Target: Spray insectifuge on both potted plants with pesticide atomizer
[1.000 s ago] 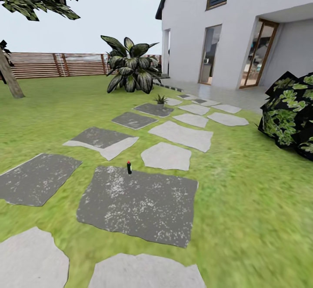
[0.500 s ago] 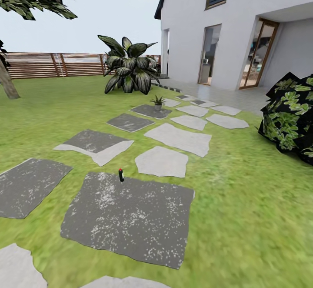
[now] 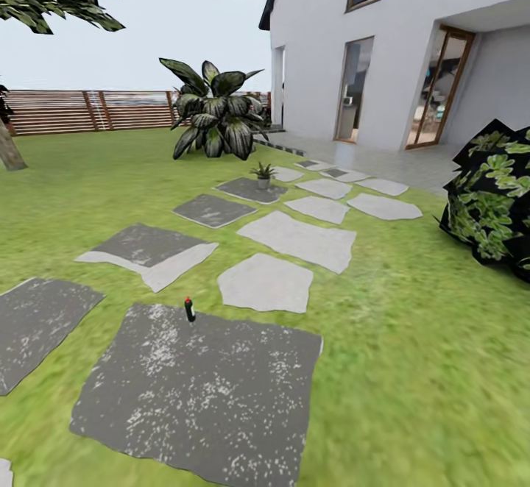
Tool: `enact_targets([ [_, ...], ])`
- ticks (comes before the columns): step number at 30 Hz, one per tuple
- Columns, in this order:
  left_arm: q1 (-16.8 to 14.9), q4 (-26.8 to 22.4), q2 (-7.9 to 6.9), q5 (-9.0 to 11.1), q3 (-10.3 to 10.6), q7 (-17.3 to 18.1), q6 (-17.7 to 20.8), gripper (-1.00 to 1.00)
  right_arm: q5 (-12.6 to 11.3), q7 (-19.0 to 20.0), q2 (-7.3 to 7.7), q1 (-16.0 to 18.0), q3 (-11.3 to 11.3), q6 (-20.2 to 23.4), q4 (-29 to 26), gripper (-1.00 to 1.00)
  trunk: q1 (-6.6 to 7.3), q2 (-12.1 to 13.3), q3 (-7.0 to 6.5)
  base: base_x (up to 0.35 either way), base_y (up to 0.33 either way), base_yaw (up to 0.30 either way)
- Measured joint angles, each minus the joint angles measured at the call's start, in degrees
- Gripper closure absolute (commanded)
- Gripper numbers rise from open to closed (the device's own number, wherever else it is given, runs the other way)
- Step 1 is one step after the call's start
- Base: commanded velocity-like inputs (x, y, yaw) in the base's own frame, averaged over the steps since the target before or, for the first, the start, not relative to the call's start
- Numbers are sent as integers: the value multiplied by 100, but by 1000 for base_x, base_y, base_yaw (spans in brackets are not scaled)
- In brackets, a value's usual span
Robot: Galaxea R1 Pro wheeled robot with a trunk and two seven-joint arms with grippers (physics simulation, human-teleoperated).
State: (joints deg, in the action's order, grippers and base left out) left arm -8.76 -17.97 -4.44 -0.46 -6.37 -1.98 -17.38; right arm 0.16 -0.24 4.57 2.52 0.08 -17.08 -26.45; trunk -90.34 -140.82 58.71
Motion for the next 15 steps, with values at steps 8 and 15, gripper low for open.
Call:
enact_targets([
  [8, 1, -1, -2, -1, -1, 0, 0, -100, 0, 0, 0, 1, 0, -4, 2, -100, 0, 0, 0, 277, -169, 151],
  [15, 0, 0, -4, 3, 0, 0, 0, -100, 0, 4, 0, 0, 0, -1, 3, -100, 0, 0, 0, 277, -169, 153],
])
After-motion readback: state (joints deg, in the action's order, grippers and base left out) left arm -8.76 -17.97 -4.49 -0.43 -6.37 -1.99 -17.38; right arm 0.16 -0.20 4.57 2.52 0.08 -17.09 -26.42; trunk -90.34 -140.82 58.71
